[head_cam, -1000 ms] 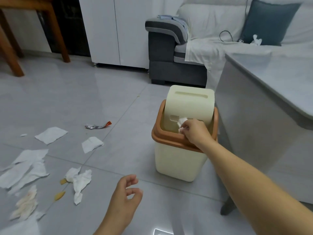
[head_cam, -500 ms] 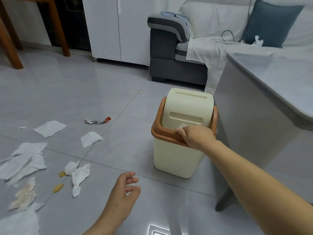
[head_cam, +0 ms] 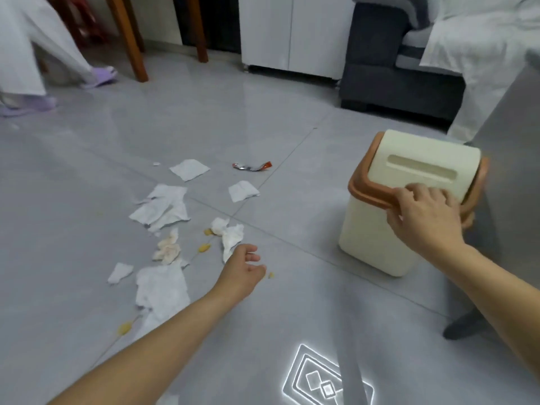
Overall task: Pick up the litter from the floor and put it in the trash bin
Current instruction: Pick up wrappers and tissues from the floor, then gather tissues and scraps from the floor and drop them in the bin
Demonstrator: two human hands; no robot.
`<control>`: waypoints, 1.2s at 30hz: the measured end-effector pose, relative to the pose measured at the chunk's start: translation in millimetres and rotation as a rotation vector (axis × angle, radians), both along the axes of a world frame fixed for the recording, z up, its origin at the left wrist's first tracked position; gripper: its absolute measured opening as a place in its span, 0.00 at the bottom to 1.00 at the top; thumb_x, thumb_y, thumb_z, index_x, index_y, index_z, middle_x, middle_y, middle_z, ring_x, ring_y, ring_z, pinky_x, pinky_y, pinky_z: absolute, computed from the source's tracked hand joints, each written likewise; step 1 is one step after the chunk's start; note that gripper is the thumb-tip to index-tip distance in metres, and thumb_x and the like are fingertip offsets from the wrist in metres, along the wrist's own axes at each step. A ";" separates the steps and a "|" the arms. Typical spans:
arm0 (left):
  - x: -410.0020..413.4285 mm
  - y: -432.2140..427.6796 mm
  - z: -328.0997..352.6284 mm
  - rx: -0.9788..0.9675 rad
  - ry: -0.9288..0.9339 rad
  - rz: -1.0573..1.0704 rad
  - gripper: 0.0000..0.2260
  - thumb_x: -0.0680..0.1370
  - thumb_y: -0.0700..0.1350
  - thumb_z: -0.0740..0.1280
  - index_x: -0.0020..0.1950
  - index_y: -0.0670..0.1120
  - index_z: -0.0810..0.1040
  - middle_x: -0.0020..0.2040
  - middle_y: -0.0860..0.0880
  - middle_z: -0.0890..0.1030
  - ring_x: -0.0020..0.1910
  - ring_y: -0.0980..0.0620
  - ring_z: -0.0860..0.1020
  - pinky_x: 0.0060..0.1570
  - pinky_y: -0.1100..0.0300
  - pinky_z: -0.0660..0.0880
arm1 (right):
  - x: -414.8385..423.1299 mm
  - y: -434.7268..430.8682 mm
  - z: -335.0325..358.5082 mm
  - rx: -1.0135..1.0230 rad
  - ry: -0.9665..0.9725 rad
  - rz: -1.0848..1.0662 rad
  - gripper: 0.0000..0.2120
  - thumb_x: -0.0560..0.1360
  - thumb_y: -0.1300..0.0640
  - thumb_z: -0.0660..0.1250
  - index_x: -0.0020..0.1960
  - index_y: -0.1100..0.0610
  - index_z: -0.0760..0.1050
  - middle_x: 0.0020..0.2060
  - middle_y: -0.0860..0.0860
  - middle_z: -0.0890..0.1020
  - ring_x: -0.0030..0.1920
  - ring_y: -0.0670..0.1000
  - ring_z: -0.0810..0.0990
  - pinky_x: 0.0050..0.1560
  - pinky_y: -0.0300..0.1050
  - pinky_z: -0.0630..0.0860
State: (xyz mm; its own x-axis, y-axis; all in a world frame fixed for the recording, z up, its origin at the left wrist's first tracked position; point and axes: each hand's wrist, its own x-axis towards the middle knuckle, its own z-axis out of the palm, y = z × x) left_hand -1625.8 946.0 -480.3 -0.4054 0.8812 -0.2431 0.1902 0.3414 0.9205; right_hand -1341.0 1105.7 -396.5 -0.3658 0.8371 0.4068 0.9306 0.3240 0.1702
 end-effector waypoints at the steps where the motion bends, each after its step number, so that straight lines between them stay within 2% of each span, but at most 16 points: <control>1: -12.6 -6.9 -1.0 -0.023 0.015 0.038 0.17 0.73 0.38 0.67 0.60 0.45 0.68 0.51 0.48 0.73 0.42 0.52 0.74 0.38 0.59 0.71 | -12.6 -5.1 -4.7 0.003 0.003 0.045 0.18 0.71 0.47 0.63 0.58 0.55 0.73 0.55 0.58 0.77 0.53 0.62 0.75 0.59 0.56 0.64; 4: -55.8 -37.2 -1.5 -0.079 0.069 0.120 0.19 0.73 0.39 0.68 0.62 0.42 0.68 0.52 0.48 0.73 0.47 0.50 0.74 0.42 0.58 0.72 | -65.7 -28.0 -25.2 -0.115 0.032 0.186 0.23 0.70 0.49 0.66 0.63 0.54 0.71 0.60 0.59 0.75 0.59 0.62 0.73 0.64 0.57 0.60; 6: -87.5 -64.3 -3.5 -0.114 0.065 0.194 0.19 0.73 0.40 0.68 0.62 0.42 0.69 0.52 0.47 0.73 0.49 0.48 0.74 0.44 0.55 0.73 | -109.1 -52.5 -44.9 -0.234 0.049 0.265 0.26 0.69 0.49 0.69 0.65 0.54 0.69 0.64 0.60 0.73 0.61 0.64 0.72 0.64 0.57 0.62; 9: -133.0 -108.1 -11.5 -0.196 0.083 0.275 0.20 0.73 0.39 0.68 0.63 0.42 0.69 0.53 0.46 0.73 0.47 0.47 0.74 0.39 0.58 0.73 | -173.6 -100.9 -80.0 -0.422 -0.009 0.380 0.30 0.70 0.46 0.68 0.69 0.52 0.64 0.69 0.59 0.67 0.65 0.62 0.69 0.65 0.56 0.63; 10: -146.2 -121.2 -15.1 -0.235 0.109 0.274 0.20 0.73 0.39 0.69 0.63 0.42 0.69 0.55 0.44 0.73 0.47 0.46 0.75 0.40 0.57 0.74 | -192.5 -119.7 -91.9 -0.495 -0.039 0.426 0.31 0.71 0.45 0.67 0.70 0.52 0.62 0.70 0.58 0.65 0.66 0.62 0.67 0.66 0.55 0.63; 13: -178.8 -154.1 -31.4 -0.371 0.284 0.188 0.22 0.72 0.43 0.69 0.65 0.45 0.69 0.61 0.43 0.72 0.56 0.44 0.76 0.51 0.55 0.74 | -237.5 -181.2 -125.1 -0.724 -0.117 0.563 0.32 0.72 0.45 0.66 0.72 0.51 0.59 0.72 0.57 0.60 0.68 0.60 0.65 0.65 0.54 0.66; 16: -198.4 -163.8 -53.9 -0.490 0.391 -0.004 0.27 0.72 0.48 0.69 0.68 0.50 0.66 0.65 0.42 0.68 0.56 0.44 0.76 0.49 0.58 0.73 | -264.8 -242.0 -156.3 -0.971 -0.120 0.631 0.30 0.71 0.47 0.66 0.69 0.50 0.61 0.69 0.54 0.62 0.63 0.59 0.71 0.55 0.52 0.74; 19: -219.9 -161.0 -68.5 -0.564 0.446 -0.139 0.29 0.71 0.50 0.70 0.70 0.51 0.64 0.66 0.41 0.65 0.59 0.43 0.74 0.54 0.58 0.71 | -283.6 -290.5 -181.9 -1.145 -0.178 0.649 0.25 0.70 0.51 0.66 0.65 0.52 0.64 0.63 0.54 0.66 0.55 0.60 0.76 0.49 0.52 0.75; 23: -253.2 -186.6 -84.0 -0.532 0.499 -0.022 0.20 0.72 0.48 0.69 0.62 0.46 0.71 0.61 0.42 0.71 0.56 0.45 0.75 0.55 0.59 0.69 | -290.8 -310.5 -192.7 -1.132 -0.276 0.645 0.14 0.73 0.61 0.57 0.58 0.56 0.68 0.58 0.55 0.71 0.55 0.59 0.75 0.47 0.51 0.72; 25: -265.4 -203.3 -93.6 -0.513 0.472 0.003 0.17 0.73 0.46 0.69 0.60 0.45 0.72 0.59 0.42 0.72 0.53 0.46 0.75 0.55 0.58 0.70 | -291.2 -309.4 -194.1 -1.133 -0.299 0.642 0.13 0.73 0.61 0.56 0.57 0.55 0.69 0.58 0.54 0.73 0.56 0.57 0.75 0.48 0.50 0.71; 28: -279.3 -217.1 -101.1 -0.450 0.376 0.244 0.14 0.73 0.43 0.69 0.57 0.43 0.74 0.57 0.42 0.74 0.51 0.46 0.76 0.54 0.58 0.70 | -296.1 -298.7 -192.4 -1.125 -0.292 0.635 0.13 0.75 0.57 0.55 0.58 0.52 0.69 0.59 0.50 0.73 0.58 0.55 0.75 0.50 0.48 0.72; 30: -287.7 -230.3 -106.7 -0.393 0.375 0.385 0.13 0.73 0.40 0.69 0.56 0.42 0.75 0.56 0.42 0.75 0.52 0.45 0.77 0.56 0.57 0.71 | -299.7 -287.9 -189.7 -1.109 -0.219 0.581 0.10 0.78 0.52 0.54 0.57 0.48 0.70 0.55 0.46 0.74 0.58 0.51 0.75 0.48 0.46 0.72; 33: -306.5 -272.0 -114.8 -0.294 0.504 0.486 0.11 0.71 0.37 0.69 0.53 0.41 0.77 0.53 0.41 0.75 0.52 0.44 0.75 0.58 0.55 0.70 | -305.0 -266.4 -178.9 -1.039 -0.013 0.486 0.06 0.78 0.51 0.58 0.49 0.46 0.73 0.46 0.43 0.75 0.48 0.48 0.78 0.42 0.47 0.75; 36: -342.2 -332.7 -125.1 -0.439 0.711 0.654 0.15 0.70 0.40 0.70 0.55 0.43 0.76 0.55 0.39 0.73 0.57 0.38 0.71 0.60 0.48 0.68 | -323.0 -240.2 -169.3 -0.957 0.154 0.447 0.03 0.74 0.57 0.66 0.44 0.50 0.76 0.40 0.44 0.75 0.39 0.50 0.77 0.36 0.48 0.75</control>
State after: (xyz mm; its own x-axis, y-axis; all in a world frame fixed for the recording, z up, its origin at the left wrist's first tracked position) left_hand -1968.0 613.3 -605.4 -0.9430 0.3326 -0.0074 0.2955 0.8476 0.4408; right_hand -1664.0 865.5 -565.8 -0.7193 0.6354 -0.2810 0.6842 0.5779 -0.4448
